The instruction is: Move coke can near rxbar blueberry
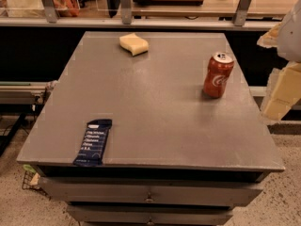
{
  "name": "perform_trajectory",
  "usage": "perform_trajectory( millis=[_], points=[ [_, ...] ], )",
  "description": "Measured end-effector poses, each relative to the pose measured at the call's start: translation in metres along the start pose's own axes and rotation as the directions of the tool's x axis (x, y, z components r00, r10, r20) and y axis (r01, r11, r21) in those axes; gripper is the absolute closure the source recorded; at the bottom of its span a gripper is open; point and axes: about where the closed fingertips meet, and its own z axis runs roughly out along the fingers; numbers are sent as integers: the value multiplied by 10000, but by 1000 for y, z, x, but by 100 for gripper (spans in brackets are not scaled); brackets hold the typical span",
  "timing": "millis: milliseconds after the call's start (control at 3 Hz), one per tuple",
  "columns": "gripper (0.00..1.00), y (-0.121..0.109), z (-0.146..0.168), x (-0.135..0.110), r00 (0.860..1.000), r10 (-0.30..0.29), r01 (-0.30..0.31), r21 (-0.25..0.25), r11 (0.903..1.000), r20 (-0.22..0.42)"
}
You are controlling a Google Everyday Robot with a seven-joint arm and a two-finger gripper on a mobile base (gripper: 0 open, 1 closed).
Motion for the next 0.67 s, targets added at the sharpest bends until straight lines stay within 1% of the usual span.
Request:
perform_trajectory(
  millis=[333, 667],
  points=[
    [0, 0, 0, 0, 10000, 0, 0, 2, 10000, 1],
    [0, -14, 14, 12, 9983, 411, -417, 154, 9990, 406]
  ],
)
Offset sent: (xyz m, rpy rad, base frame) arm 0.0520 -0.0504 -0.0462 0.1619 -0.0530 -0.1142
